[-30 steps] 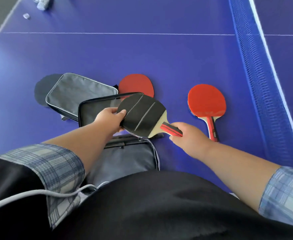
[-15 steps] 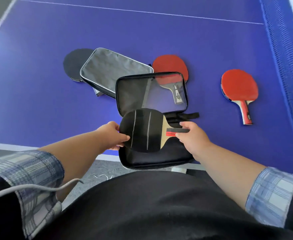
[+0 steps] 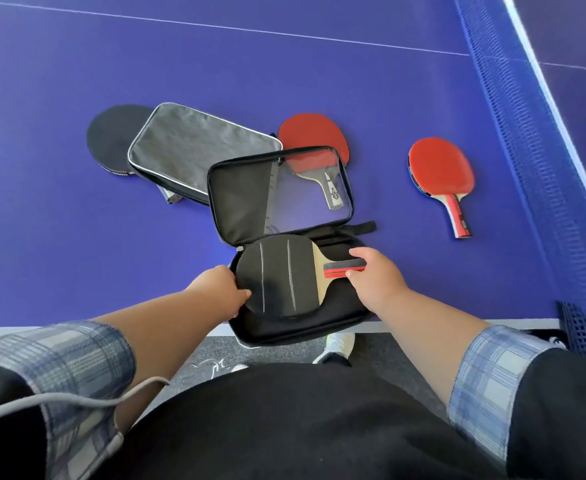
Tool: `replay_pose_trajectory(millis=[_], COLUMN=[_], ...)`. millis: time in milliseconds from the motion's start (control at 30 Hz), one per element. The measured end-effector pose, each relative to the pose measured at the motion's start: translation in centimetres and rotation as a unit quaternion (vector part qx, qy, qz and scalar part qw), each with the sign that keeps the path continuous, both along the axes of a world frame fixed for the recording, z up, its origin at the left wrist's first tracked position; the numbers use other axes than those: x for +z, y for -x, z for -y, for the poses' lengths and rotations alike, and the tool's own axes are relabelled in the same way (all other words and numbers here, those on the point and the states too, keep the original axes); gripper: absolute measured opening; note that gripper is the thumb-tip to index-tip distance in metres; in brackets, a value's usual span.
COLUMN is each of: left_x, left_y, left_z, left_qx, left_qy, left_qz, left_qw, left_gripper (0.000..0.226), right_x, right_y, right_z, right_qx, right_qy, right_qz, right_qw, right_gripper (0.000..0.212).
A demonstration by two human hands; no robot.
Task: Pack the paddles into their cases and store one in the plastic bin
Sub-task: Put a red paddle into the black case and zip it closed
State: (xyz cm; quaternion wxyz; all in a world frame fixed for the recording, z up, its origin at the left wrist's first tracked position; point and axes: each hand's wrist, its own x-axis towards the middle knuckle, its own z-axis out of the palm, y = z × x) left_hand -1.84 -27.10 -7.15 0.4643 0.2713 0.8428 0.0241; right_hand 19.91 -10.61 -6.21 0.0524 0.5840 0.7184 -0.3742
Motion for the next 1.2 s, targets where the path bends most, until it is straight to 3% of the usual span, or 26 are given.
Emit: replay_pose_trajectory(millis=[100,300,400,500,633,800,933,1100,1200], left_x=[-0.3,-0.4,-0.3,-0.3,-0.2,1.0,3.3,6.3,7.8], left_y=[0.5,3.5,4.3,4.0,3.0,2.4,3.1,4.9,5.6], left_z=[-0.1,0.0,-0.1,-0.3,0.1,-0.4,-3.2,-11.5,-17.3], left_qx=[-0.034,-0.029,-0.090,-0.136,-0.123,-0.091,-0.056,-0.045,-0.039], left_qy=[-0.002,0.022,0.051,0.062,0.018,0.006,-0.084,-0.196,-0.226], left_qz=[-0.064,-0.104,-0.137,-0.161,-0.209,-0.202,-0.196,-0.177,-0.175], left_qw=[0.997,0.994,0.985,0.976,0.970,0.975,0.975,0.963,0.957], left_gripper=[0.028,0.034,0.035,0.033,0.029,0.040,0.037,0.046,0.038], right_x=[-0.3,-0.3,-0.2,-0.2,0.1,1.7,3.3,4.1,3.6], right_y=[0.7,2.2,2.3,2.3,2.6,2.0,1.8,2.8,4.2], right_z=[0.5,1.2,1.3,1.3,1.5,0.5,-2.3,-7.6,-11.2], right_qx=[0.015,0.064,0.083,0.140,0.239,0.166,0.073,-0.027,-0.035], right_qy=[-0.003,0.005,0.003,-0.012,-0.041,-0.023,-0.035,0.000,0.022], right_qz=[-0.004,-0.018,-0.012,0.035,0.100,0.036,-0.012,-0.088,-0.095], right_qw=[1.000,0.998,0.996,0.989,0.965,0.985,0.997,0.996,0.995], right_gripper=[0.047,0.047,0.049,0.054,0.060,0.056,0.048,0.042,0.040])
